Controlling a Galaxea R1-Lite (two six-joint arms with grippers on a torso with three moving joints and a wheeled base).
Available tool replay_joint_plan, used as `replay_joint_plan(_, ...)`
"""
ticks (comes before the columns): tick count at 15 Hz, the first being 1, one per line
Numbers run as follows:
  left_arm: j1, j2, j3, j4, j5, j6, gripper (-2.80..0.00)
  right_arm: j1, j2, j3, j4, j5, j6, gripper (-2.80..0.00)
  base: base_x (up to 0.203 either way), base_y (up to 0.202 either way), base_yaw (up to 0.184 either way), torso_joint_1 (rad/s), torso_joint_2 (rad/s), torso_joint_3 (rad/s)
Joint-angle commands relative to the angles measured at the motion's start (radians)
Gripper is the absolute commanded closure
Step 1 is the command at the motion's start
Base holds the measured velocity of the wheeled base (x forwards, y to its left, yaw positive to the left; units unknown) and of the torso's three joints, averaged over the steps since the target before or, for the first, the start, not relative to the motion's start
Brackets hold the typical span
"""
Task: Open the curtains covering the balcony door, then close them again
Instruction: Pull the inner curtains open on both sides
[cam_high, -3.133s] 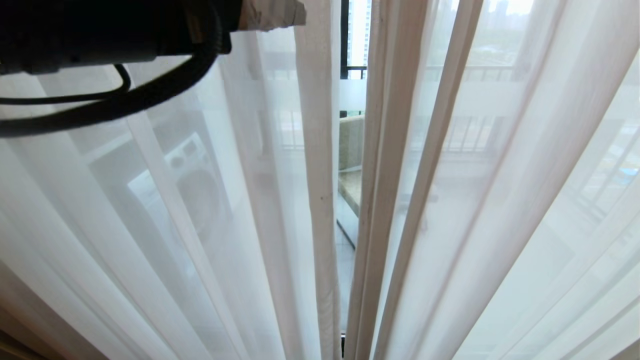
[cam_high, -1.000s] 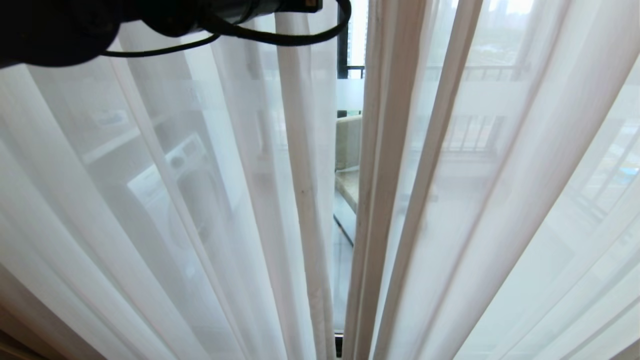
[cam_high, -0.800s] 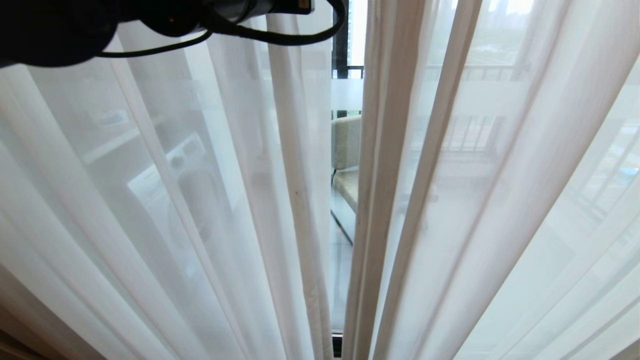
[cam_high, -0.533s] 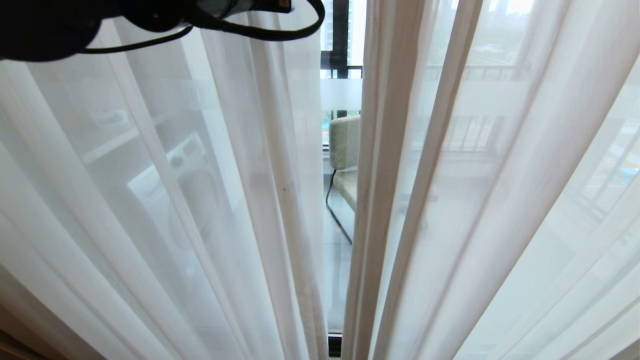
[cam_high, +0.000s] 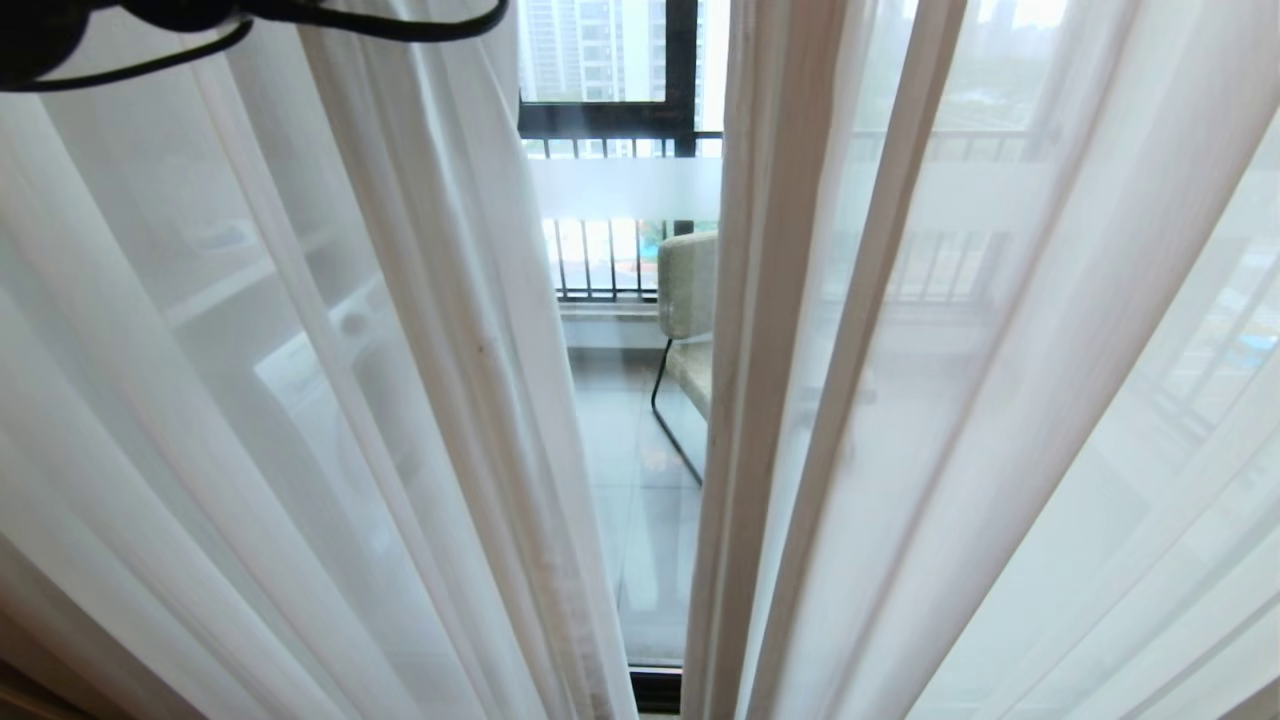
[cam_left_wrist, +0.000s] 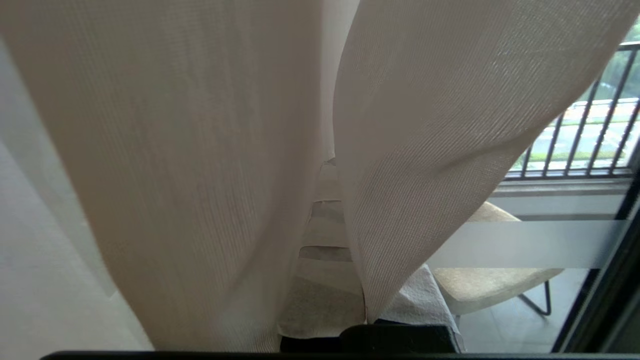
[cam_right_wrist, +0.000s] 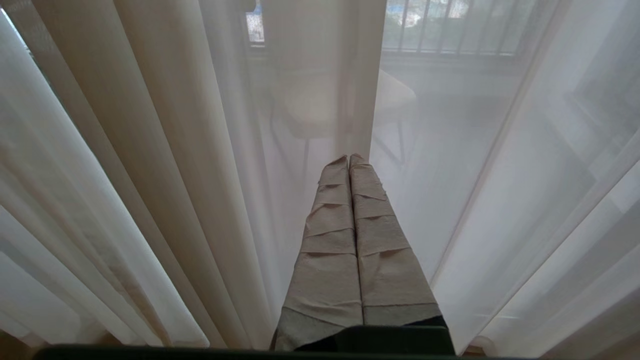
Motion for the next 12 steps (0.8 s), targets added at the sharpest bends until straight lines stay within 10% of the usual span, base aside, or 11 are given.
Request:
replay_joint_plan(1, 0.081, -0.028, 0.012, -0.002, -0.001, -0.008, 0.0, 0.0, 0.0, 0.0, 0.0, 0.0, 0.0, 0.0, 0.0, 0.0, 0.0, 0.0, 0.0, 0.0)
replay_joint_plan(5, 0.19, -0.083, 0.099, -0.001, -0.011, -0.082, 0.0, 0.0, 0.0, 0.0, 0.0, 0.0, 0.0, 0.0, 0.0, 0.0, 0.0, 0.0, 0.0, 0.0)
replay_joint_plan(12, 0.395, -0.249, 0.369, 0.0, -0.228, -0.1, 0.0, 0.0, 0.0, 0.0, 0.0, 0.0, 0.0, 0.0, 0.0, 0.0, 0.0, 0.0, 0.0, 0.0)
